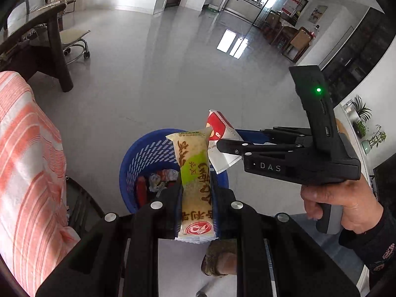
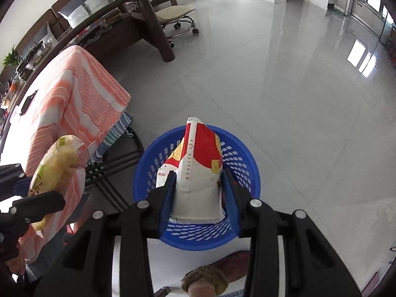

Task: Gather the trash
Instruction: 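Carry the bread bag and carton over the blue basket, then open both tools to drop the bread bag and carton into the basket, then bring both tools back over the table toward the plastic box and green packet, then grasp the clear plastic box with the left tool while the right tool grasps the green packet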

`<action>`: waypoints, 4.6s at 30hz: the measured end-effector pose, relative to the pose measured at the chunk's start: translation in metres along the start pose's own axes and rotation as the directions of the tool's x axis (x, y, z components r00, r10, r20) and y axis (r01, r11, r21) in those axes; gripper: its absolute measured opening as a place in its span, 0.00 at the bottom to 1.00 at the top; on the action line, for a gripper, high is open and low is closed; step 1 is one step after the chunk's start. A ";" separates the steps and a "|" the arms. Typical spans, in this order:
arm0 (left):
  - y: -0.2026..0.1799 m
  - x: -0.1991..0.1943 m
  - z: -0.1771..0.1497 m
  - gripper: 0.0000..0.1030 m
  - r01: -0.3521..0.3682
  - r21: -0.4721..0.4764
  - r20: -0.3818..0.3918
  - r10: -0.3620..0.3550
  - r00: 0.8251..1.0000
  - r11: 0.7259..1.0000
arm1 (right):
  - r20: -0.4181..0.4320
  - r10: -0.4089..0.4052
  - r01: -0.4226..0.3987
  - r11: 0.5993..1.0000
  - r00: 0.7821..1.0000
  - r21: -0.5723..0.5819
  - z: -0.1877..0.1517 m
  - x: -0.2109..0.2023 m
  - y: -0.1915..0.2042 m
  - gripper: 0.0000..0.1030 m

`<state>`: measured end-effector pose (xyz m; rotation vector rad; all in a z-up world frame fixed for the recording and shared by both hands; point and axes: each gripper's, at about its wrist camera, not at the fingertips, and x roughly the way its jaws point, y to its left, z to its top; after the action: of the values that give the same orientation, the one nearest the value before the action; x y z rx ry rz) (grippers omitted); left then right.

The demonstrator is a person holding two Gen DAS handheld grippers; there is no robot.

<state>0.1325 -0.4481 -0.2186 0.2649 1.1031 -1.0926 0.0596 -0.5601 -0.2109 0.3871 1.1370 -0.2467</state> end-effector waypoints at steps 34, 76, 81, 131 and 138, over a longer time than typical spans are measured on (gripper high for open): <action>0.077 -0.157 -0.116 0.95 -0.296 -0.204 0.186 0.333 0.924 0.933 | 0.324 -0.056 0.132 0.967 0.944 -0.220 -0.018 -0.046 0.104 0.77; 0.372 -0.265 -0.072 0.95 -0.676 -0.584 -0.170 0.746 0.643 0.449 | 0.076 0.208 -0.122 0.792 0.975 -0.598 -0.029 0.015 0.393 0.92; 0.385 -0.270 -0.089 0.95 -0.592 -0.628 -0.128 0.684 0.718 0.504 | 0.081 0.202 -0.115 0.794 0.976 -0.597 -0.030 0.015 0.394 0.92; 0.270 -0.283 -0.236 0.91 -0.512 -0.433 0.062 0.592 0.804 0.742 | 0.082 0.235 -0.122 0.735 0.969 -0.667 -0.037 0.013 0.436 0.65; 0.272 -0.279 -0.235 0.96 -0.542 -0.431 0.034 0.613 0.789 0.722 | 0.063 0.219 -0.136 0.782 0.974 -0.609 -0.027 0.021 0.431 0.79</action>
<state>0.2099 -0.0002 -0.1897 0.1643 0.9605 -0.2984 0.2107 -0.1575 -0.1653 -0.0947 0.9793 0.2617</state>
